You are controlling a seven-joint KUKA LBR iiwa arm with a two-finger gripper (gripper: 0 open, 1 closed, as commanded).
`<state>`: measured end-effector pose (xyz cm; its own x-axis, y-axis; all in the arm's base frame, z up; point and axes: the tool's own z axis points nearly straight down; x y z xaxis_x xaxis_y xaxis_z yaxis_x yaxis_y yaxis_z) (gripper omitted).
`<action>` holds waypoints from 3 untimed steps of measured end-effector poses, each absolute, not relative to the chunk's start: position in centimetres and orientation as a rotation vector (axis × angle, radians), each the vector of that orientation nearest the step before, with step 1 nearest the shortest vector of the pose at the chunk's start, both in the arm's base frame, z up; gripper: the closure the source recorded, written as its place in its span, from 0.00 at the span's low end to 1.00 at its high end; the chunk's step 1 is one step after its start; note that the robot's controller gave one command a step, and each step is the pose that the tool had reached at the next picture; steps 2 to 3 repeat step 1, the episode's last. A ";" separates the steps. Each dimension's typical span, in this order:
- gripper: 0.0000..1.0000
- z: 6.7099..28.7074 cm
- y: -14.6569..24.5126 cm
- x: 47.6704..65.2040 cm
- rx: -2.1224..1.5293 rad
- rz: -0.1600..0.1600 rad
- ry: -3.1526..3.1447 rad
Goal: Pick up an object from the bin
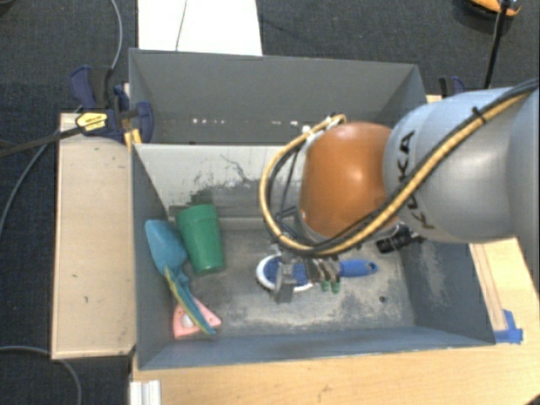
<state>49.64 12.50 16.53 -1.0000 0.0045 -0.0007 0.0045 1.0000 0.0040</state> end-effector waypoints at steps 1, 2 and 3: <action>1.00 17.2 12.5 49.6 0.009 0.006 3.141; 1.00 17.2 12.5 49.6 0.009 0.006 3.141; 1.00 17.2 12.5 49.6 0.009 0.006 3.141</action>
Offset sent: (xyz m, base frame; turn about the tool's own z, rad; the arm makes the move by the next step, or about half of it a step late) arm 0.0000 0.0000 0.0125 0.0000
